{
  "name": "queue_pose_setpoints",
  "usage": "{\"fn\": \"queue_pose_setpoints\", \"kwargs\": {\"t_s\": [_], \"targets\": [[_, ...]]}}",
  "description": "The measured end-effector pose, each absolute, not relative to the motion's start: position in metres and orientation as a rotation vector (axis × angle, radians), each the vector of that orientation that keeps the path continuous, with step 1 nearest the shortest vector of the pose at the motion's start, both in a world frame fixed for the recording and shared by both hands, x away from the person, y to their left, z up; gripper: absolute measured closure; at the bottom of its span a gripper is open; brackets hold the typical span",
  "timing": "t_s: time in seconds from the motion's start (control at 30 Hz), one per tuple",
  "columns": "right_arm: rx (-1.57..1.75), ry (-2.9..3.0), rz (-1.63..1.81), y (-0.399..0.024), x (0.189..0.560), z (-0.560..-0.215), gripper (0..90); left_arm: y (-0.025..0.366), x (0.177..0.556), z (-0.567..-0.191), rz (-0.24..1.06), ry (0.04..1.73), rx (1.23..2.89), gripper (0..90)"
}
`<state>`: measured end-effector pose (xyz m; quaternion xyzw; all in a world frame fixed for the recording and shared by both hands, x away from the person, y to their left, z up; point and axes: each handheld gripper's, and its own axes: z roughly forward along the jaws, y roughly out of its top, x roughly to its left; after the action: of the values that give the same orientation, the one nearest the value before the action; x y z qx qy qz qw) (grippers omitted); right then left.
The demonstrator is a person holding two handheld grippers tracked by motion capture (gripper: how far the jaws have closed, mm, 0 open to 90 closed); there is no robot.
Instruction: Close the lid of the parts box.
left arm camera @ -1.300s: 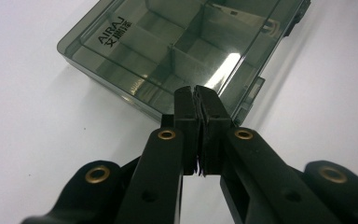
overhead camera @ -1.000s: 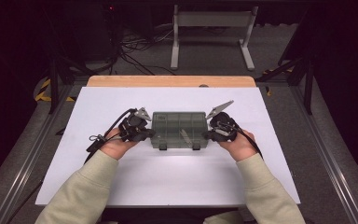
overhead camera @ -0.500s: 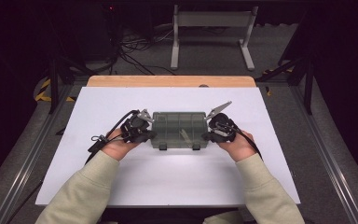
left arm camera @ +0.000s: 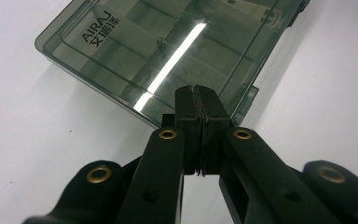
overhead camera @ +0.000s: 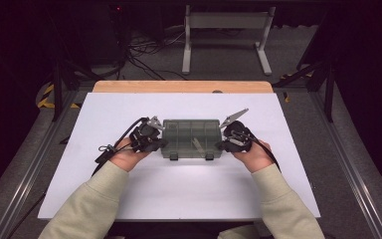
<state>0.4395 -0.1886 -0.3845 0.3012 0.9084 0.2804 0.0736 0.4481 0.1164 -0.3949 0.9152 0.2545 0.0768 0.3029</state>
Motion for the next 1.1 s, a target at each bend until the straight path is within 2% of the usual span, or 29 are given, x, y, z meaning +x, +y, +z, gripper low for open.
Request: {"fn": "queue_pose_setpoints", "kwargs": {"t_s": [0.17, 0.63, 0.73, 0.87, 1.0, 1.03, 1.07, 1.1], "targets": [[0.911, 2.721, 0.746, -0.187, 0.44, -0.388, 90.0, 0.114, 0.449, -0.399, 0.235, 0.676, 2.452, 89.2], [0.92, 2.707, 0.799, -0.191, 0.441, -0.389, 90.0, 0.116, 0.449, -0.4, 0.223, 0.68, 2.422, 88.9], [0.926, 2.684, 0.86, -0.194, 0.44, -0.385, 87.0, 0.12, 0.45, -0.397, 0.205, 0.692, 2.389, 84.8], [0.912, 2.626, 0.976, -0.198, 0.436, -0.374, 77.6, 0.128, 0.445, -0.386, 0.193, 0.673, 2.325, 75.7], [0.907, 2.567, 1.088, -0.2, 0.432, -0.366, 60.4, 0.136, 0.439, -0.375, 0.188, 0.66, 2.262, 55.3], [0.907, 2.567, 1.088, -0.2, 0.432, -0.366, 60.4, 0.136, 0.439, -0.375, 0.188, 0.66, 2.262, 48.0], [0.904, 2.554, 1.104, -0.2, 0.431, -0.364, 55.2, 0.138, 0.437, -0.372, 0.191, 0.661, 2.241, 48.0], [0.898, 2.545, 1.114, -0.2, 0.43, -0.364, 49.6, 0.139, 0.436, -0.37, 0.183, 0.66, 2.229, 39.4]]}}
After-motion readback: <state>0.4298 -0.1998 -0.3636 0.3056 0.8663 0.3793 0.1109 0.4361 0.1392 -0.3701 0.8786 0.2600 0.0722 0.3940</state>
